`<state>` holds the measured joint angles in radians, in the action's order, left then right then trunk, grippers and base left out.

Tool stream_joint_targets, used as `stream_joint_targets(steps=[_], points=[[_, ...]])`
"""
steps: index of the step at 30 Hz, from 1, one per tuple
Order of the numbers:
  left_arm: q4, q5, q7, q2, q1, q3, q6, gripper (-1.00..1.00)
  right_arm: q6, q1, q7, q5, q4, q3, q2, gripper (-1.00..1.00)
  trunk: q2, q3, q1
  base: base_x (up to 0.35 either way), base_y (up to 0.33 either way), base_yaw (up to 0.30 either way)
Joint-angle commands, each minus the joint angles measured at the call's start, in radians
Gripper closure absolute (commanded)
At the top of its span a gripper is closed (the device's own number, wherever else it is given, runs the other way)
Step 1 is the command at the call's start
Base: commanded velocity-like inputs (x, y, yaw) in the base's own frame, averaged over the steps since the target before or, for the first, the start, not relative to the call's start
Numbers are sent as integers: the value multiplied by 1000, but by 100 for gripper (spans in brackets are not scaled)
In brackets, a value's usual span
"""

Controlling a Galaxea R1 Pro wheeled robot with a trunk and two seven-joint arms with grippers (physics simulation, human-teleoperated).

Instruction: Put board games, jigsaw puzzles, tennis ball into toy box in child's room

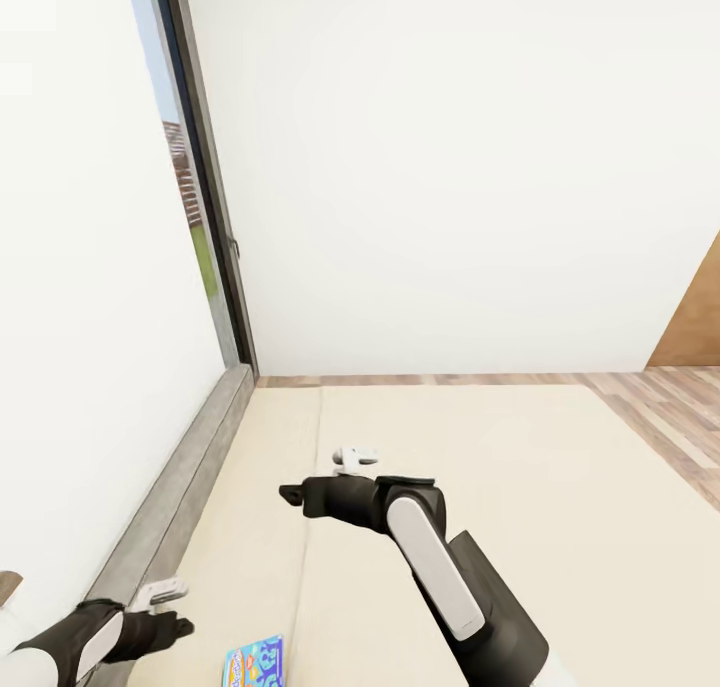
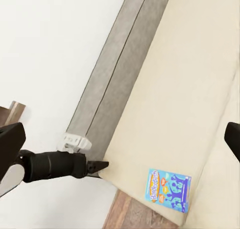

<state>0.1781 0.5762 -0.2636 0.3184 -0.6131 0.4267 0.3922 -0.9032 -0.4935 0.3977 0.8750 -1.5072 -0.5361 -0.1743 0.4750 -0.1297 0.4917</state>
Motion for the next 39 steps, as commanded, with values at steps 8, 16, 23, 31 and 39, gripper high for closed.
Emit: stream_joint_targets(steps=[8,16,23,31,39], points=[[9,33,-47,-45,-5,-3,32,-100,3,-5,45,14,12,7,0,-100,16,-8,8,0,0,0],[9,34,-92,-67,-5,-4,33,-100,3,-5,47,15,12,7,0,-100,51,-24,27,0,0,0],[8,35,-131,-62,-5,-5,24,-100,2,-5,45,14,9,7,0,-100,51,-24,27,0,0,0],[6,37,-176,-42,-5,-9,17,-100,1,-5,30,14,-13,-2,0,-100,51,-24,27,0,0,0],[6,37,-220,-27,-5,-11,2,-100,4,-5,-15,9,-49,-47,0,-100,100,-46,54,0,0,0]])
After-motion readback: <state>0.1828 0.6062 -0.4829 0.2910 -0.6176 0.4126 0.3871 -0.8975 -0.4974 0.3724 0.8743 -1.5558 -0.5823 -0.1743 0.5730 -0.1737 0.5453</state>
